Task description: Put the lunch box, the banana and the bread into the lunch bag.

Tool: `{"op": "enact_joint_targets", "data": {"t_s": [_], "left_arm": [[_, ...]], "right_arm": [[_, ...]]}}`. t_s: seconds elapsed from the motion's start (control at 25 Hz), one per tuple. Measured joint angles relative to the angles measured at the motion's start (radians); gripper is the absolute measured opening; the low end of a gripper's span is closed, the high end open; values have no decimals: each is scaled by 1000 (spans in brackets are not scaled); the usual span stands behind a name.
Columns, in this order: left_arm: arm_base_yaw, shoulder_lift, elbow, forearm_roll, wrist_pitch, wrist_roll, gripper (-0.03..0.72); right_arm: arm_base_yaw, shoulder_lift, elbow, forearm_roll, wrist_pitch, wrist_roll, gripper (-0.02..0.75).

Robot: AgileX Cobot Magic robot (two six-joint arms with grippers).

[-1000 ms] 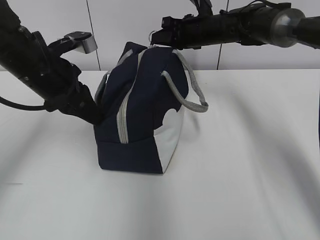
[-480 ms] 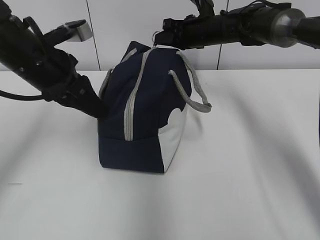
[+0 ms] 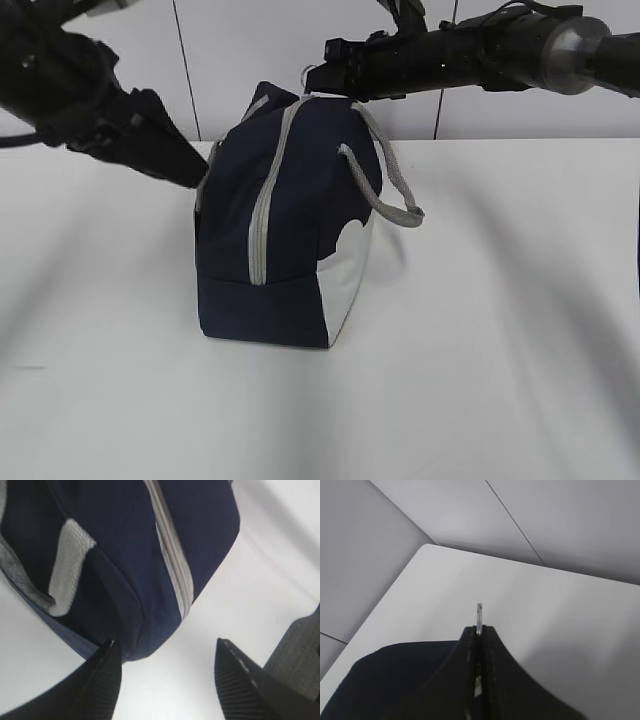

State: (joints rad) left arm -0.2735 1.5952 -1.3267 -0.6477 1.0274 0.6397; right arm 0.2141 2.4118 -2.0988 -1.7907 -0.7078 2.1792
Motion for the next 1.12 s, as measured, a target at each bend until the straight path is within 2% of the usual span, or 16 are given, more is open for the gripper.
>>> {"op": "enact_joint_targets", "data": {"t_s": [0.28,0.56,0.68,0.84,1.12], "left_arm": [[0,-71,-46,-6,-314,-67,431],[0,28,-46,-82,-470,-71,431],[0,103,-82,-134,-482,-71,431],[0,211,-197,-185,-455,-82,431],[0,387,-400,-174,-351,-182,431]], "right_arm": [[0,0,0,-1,-1,23,6],[0,0,0,-10,0,26,6],[0,0,0,-20,0,26,6],[0,0,-2,-53,0,29,6],[0,0,-2,-59,5,33,6]]}}
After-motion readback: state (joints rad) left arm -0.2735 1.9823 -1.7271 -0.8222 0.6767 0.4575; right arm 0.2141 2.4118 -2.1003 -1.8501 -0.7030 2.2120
